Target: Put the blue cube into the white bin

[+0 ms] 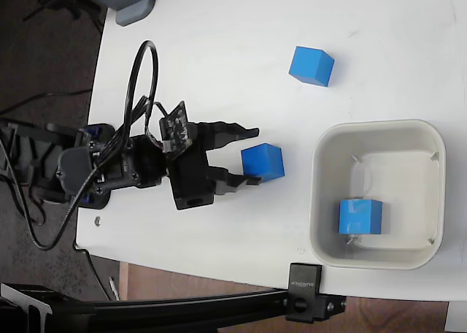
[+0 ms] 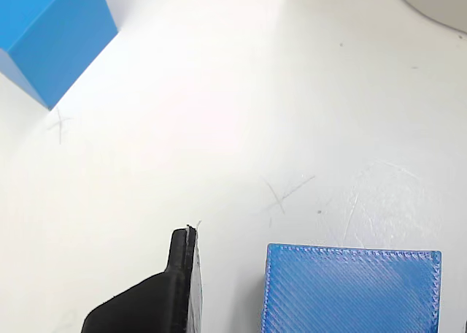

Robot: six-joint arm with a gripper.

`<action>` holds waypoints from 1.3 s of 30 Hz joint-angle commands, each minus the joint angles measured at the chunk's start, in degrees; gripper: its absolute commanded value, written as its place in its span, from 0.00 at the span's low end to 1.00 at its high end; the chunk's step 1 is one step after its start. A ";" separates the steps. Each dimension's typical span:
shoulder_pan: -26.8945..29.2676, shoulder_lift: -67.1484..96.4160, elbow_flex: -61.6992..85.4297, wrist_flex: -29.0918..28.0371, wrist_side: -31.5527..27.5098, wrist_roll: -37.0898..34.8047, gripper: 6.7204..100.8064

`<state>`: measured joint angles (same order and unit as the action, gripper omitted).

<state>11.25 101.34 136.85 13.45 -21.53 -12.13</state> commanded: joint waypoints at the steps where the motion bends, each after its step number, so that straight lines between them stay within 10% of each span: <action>1: -0.26 0.62 -1.14 -1.49 0.35 0.00 0.99; 14: 0.09 -2.20 -1.76 -2.90 0.00 0.09 0.99; 39: -0.44 2.37 -0.97 -2.37 4.48 0.26 0.45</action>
<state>11.25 98.96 137.11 11.25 -17.49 -11.95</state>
